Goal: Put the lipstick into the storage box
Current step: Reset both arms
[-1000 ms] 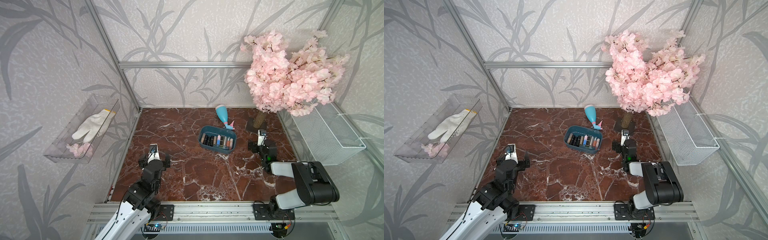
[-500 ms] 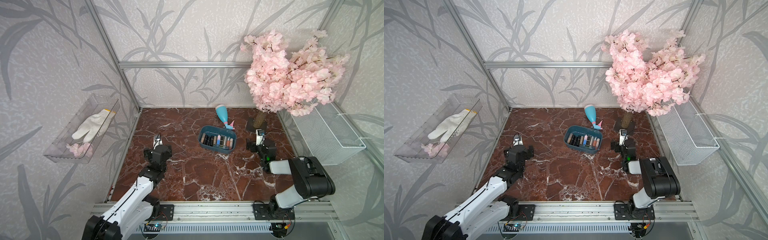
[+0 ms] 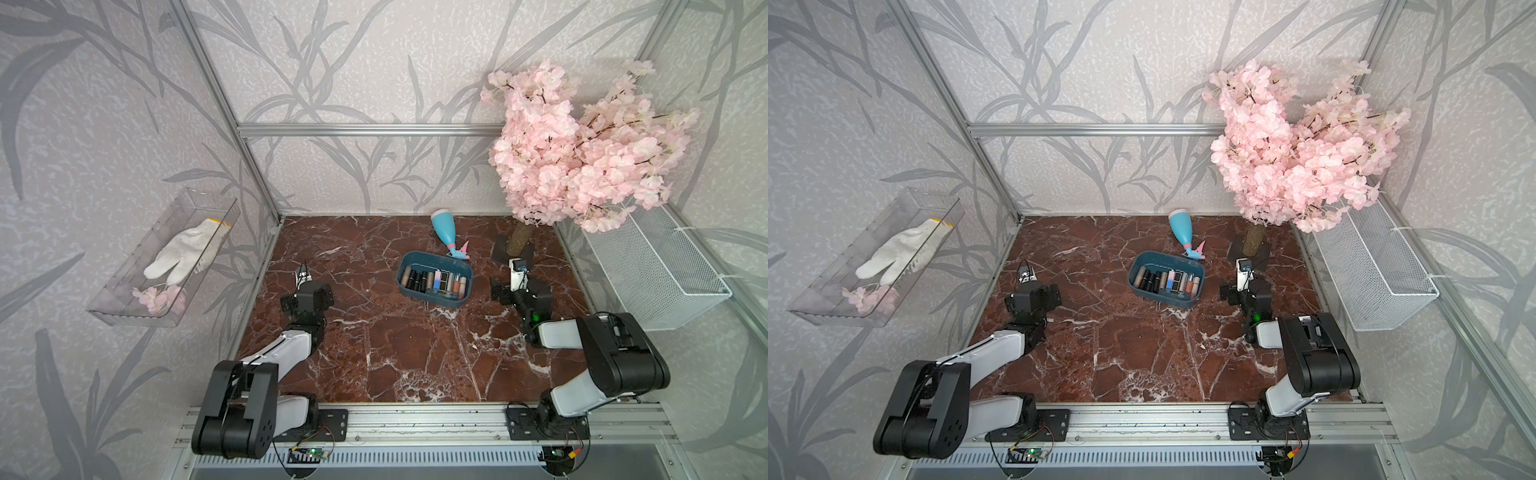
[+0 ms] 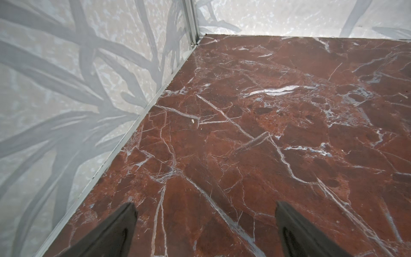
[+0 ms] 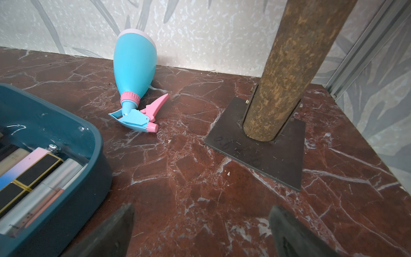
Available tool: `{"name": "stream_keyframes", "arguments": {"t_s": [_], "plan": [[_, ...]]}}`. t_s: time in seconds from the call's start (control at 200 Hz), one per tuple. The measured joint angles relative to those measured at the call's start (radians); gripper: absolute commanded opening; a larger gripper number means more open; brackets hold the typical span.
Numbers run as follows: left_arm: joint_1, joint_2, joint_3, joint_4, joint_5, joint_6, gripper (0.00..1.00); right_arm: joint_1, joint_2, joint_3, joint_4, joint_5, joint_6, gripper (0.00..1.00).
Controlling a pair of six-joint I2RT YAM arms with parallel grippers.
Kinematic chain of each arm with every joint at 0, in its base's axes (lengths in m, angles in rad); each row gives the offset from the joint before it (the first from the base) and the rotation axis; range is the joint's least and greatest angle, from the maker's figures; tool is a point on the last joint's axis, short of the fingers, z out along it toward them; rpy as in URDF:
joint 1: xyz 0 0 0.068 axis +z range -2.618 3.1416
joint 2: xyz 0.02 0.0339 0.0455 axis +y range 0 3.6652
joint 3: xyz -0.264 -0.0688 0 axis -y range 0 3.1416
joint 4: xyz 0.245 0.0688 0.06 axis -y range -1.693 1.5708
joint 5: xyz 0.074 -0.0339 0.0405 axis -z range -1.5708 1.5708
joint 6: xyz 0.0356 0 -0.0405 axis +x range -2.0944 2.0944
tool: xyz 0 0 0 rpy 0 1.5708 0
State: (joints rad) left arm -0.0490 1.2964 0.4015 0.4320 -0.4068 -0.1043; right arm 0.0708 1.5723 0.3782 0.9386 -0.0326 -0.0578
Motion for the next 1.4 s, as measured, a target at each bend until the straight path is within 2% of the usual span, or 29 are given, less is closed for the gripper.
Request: {"name": "stream_keyframes", "arguments": {"t_s": [0.155, 0.515, 0.705, 1.24, 1.4], "plan": [[0.026, 0.085, 0.031, 0.061, 0.055, 0.019, 1.00, 0.000, 0.000, 0.000, 0.000, -0.003, 0.000, 0.99], [0.057, 0.175, 0.048, 0.211, 0.191, 0.028, 1.00, 0.000, 0.000, 0.000, 0.000, -0.003, 0.000, 0.99], [0.057, 0.192, 0.034, 0.273, 0.276, 0.055, 1.00, 0.000, 0.000, 0.000, 0.000, -0.003, 0.000, 0.99], [0.091, 0.204, 0.031, 0.296, 0.354, 0.059, 1.00, 0.000, 0.000, 0.000, 0.000, -0.020, -0.004, 0.99], [0.104, 0.204, 0.028, 0.307, 0.415, 0.061, 1.00, 0.000, 0.000, -0.001, 0.005, -0.056, -0.015, 0.99]]}}
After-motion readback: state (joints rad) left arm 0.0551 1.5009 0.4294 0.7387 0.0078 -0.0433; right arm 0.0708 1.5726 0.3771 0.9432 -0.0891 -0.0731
